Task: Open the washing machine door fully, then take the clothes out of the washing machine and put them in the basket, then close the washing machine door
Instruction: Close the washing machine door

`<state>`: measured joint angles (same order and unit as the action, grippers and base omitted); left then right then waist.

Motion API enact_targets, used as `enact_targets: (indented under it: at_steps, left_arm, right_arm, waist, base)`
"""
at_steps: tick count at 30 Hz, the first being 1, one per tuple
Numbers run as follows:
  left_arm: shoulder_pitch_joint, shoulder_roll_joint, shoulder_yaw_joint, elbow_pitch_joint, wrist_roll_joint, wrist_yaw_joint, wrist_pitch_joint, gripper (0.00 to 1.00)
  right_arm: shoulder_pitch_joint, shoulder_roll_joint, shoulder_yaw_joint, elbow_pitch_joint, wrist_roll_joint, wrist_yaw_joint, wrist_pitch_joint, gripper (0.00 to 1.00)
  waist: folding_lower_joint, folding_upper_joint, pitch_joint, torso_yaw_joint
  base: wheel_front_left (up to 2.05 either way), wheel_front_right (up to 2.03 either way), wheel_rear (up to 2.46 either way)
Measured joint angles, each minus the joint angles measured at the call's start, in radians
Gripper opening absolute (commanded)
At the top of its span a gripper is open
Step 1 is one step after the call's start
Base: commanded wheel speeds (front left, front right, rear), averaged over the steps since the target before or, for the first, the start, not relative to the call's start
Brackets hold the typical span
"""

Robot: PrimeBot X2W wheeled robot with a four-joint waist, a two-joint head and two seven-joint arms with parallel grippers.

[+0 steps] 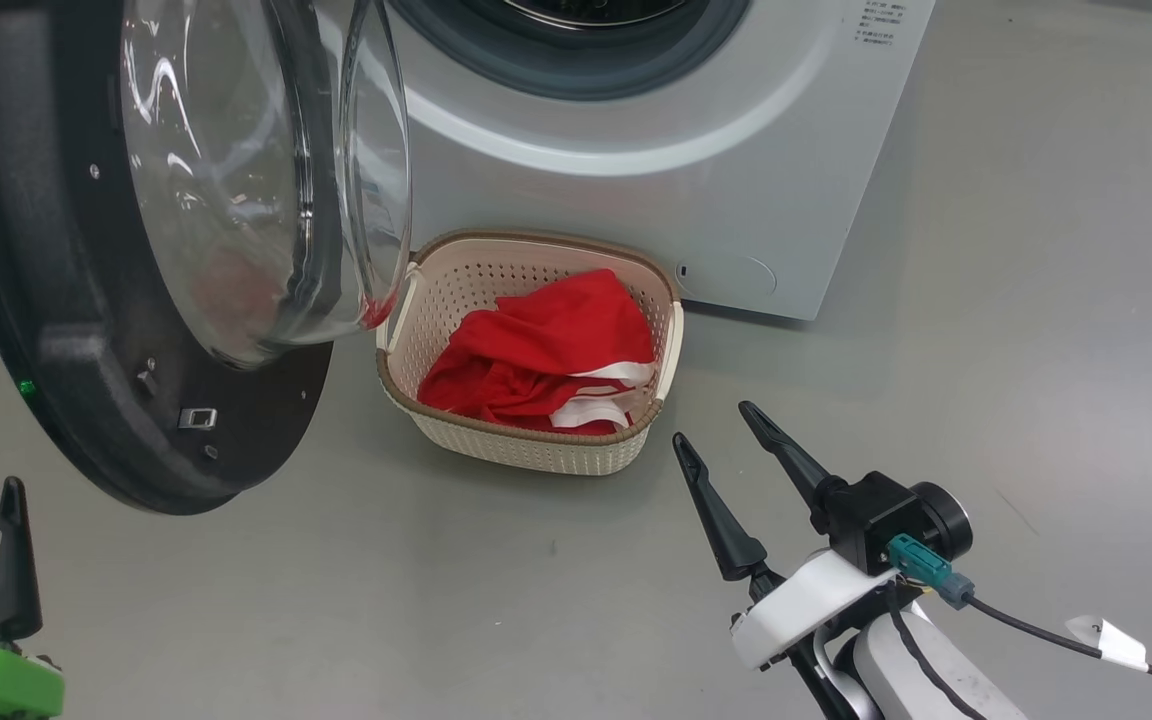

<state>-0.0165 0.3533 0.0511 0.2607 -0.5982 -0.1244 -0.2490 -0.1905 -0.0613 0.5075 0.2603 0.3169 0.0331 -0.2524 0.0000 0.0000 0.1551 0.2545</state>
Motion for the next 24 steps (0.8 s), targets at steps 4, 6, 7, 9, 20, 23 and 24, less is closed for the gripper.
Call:
enact_targets:
  at_steps: [4, 6, 7, 9, 20, 23, 24]
  left_arm:
    - [-0.001, 0.003, -0.005, 0.005, 0.0, 0.0, 0.0, 1.0]
    - [-0.002, 0.003, -0.007, 0.007, 0.0, 0.0, 0.0, 1.0]
    - [-0.002, 0.004, -0.007, 0.009, 0.0, 0.0, 0.0, 1.0]
    - [-0.003, 0.004, -0.011, 0.011, -0.001, 0.0, 0.0, 0.48]
    - [-0.005, 0.006, -0.015, 0.004, -0.009, -0.001, 0.0, 0.0]
    - [-0.008, 0.01, -0.013, -0.002, -0.012, -0.001, 0.0, 0.0]
    - [-0.013, 0.011, -0.009, -0.004, -0.017, -0.001, 0.0, 0.0]
  right_arm:
    - [0.0, 0.0, 0.0, 0.001, 0.0, 0.0, 0.0, 1.0]
    - [0.0, 0.0, 0.001, 0.001, 0.0, 0.0, 0.0, 1.0]
    - [0.0, 0.0, 0.001, 0.002, 0.0, 0.0, 0.0, 1.0]
    - [0.0, 0.0, 0.001, 0.002, 0.0, 0.0, 0.0, 1.0]
    - [0.001, 0.0, 0.001, 0.001, 0.002, 0.0, 0.0, 1.0]
    - [0.001, 0.0, 0.001, 0.0, 0.003, -0.001, 0.0, 1.0]
    - [0.001, 0.0, 0.001, 0.0, 0.005, -0.001, 0.0, 1.0]
  waist:
    - [0.0, 0.0, -0.004, 0.0]
    - [0.0, 0.0, -0.005, 0.0]
    - [0.0, 0.0, -0.006, 0.001]
    - [0.0, 0.0, -0.007, 0.001]
    - [0.0, 0.0, -0.004, 0.002]
    - [0.0, 0.0, -0.001, 0.004]
    - [0.0, 0.0, 0.001, 0.004]
  base:
    - [0.0, 0.0, 0.0]
    - [0.0, 0.0, 0.0]
    - [0.0, 0.0, 0.0]
    - [0.0, 0.0, 0.0]
    - [0.0, 0.0, 0.0]
    - [0.0, 0.0, 0.0]
    - [0.0, 0.0, 0.0]
